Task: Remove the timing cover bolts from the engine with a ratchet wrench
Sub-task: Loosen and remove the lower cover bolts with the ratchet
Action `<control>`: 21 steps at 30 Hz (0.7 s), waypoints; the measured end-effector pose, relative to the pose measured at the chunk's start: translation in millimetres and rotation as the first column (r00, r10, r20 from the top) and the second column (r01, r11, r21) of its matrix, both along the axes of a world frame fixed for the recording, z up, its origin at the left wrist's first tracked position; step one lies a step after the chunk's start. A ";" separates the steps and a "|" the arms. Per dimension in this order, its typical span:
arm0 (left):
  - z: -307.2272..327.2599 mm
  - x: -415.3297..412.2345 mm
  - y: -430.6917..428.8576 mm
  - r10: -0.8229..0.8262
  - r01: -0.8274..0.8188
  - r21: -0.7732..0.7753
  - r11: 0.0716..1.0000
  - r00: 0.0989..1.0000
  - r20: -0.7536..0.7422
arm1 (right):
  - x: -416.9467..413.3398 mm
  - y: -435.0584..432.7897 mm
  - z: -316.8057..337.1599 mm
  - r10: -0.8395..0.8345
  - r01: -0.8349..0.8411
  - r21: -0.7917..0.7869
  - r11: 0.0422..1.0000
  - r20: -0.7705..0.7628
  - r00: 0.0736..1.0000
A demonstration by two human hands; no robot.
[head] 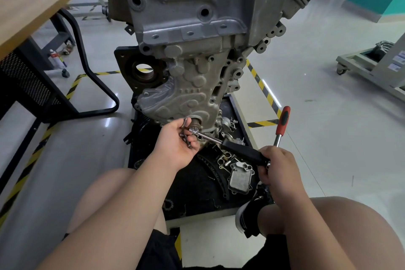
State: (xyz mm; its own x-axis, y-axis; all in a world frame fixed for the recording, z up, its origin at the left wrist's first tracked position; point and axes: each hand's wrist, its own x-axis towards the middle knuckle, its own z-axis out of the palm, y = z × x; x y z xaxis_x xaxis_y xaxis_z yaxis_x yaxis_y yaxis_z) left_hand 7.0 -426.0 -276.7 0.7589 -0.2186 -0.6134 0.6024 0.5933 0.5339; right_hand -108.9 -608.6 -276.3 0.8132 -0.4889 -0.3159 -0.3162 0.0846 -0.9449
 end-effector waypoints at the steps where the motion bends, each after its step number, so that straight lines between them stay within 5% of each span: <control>1: 0.2 -0.2 -0.4 -0.005 0.005 -0.005 1.000 1.000 0.010 | -0.1 0.8 -0.3 0.010 -0.010 -0.013 1.000 -0.007 1.000; 15: -5.7 1.7 -3.8 0.014 -0.022 0.244 0.970 0.999 0.035 | 2.9 -1.5 -4.8 -0.091 0.092 0.074 0.993 -0.015 0.996; 21: -3.0 1.2 -2.2 -0.025 0.023 0.199 0.980 1.000 0.009 | 4.3 -5.3 -6.2 -0.176 0.176 0.148 0.973 -0.016 0.984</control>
